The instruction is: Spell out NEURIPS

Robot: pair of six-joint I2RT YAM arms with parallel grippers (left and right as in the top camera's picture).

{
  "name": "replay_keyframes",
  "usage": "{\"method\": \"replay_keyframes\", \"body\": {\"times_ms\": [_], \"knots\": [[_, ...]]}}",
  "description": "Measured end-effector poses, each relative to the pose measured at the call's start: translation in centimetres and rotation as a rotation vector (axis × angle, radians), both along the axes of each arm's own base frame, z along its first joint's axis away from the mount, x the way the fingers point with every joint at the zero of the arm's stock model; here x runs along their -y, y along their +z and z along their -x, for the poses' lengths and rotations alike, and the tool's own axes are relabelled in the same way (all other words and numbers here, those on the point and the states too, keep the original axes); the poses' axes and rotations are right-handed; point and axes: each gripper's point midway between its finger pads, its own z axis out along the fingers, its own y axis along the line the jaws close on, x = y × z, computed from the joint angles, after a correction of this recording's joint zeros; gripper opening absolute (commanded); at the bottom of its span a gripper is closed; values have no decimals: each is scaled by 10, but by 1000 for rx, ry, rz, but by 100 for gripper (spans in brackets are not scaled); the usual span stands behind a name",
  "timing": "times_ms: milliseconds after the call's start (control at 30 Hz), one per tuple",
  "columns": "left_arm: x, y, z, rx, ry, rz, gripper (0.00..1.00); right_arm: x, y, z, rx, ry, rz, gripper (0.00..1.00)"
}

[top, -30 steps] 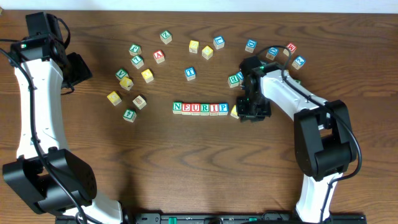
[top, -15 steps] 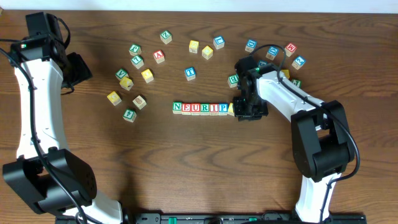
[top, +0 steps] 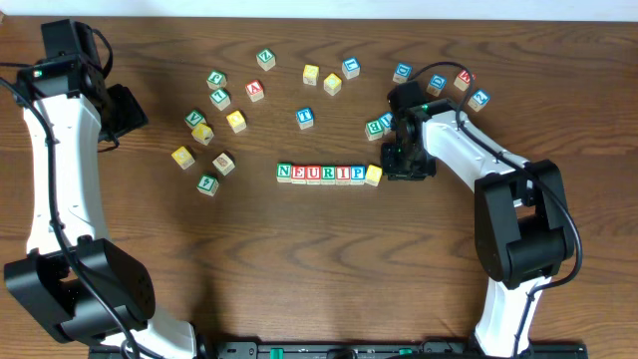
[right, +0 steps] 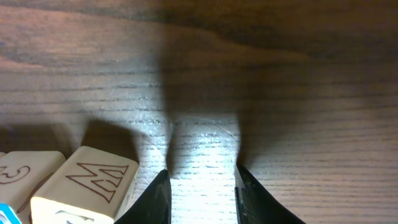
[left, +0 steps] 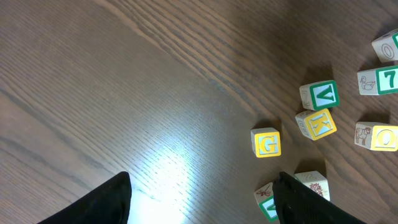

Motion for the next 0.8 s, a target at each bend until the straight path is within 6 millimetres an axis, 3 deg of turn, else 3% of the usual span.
{"method": "replay_keyframes", "body": {"times_ms": [800], "knots": [[0,0,0,0,0,0,72,-26,2,-10,59,40,-64,30]]}}
